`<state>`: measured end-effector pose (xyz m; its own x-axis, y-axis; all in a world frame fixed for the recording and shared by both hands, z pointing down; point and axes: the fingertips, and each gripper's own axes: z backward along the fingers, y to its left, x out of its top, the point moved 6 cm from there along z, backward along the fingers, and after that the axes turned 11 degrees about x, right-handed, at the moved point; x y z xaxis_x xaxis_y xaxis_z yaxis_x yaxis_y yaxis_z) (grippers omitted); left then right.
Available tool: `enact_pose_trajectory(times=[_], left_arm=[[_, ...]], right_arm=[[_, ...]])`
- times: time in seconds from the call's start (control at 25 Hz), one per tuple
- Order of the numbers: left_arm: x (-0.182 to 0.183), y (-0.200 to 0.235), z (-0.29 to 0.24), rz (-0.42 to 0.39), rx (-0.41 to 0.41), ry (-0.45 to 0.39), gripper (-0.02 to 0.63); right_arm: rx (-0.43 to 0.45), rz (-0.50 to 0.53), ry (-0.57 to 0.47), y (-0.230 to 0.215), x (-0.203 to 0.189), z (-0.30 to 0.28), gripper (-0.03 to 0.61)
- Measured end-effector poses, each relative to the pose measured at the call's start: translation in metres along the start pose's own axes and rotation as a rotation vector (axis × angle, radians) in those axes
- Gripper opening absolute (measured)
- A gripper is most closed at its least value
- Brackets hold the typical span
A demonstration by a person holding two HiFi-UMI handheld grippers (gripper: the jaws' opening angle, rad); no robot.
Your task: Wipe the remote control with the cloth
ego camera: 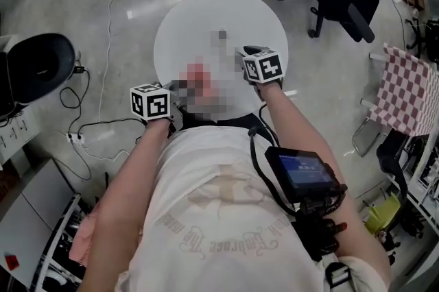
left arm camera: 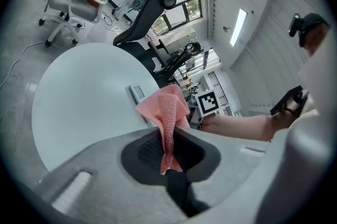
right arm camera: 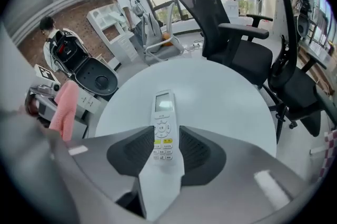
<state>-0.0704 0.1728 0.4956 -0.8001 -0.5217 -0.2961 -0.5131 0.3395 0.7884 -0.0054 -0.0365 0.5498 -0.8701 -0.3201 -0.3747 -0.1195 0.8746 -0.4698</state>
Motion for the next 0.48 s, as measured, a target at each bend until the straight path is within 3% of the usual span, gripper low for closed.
enact_pose_trajectory(times=[0.2, 0.48], left_arm=[[0.013, -0.014, 0.0, -0.052, 0.005, -0.053, 0.02], [0.039, -0.045, 0.011, -0.247, 0.118, -0.182, 0.02]], right_arm=[[-0.007, 0.041, -0.127, 0.008, 0.003, 0.04, 0.012], [0.027, 0.138, -0.346, 0.034, 0.01, 0.099, 0.003]])
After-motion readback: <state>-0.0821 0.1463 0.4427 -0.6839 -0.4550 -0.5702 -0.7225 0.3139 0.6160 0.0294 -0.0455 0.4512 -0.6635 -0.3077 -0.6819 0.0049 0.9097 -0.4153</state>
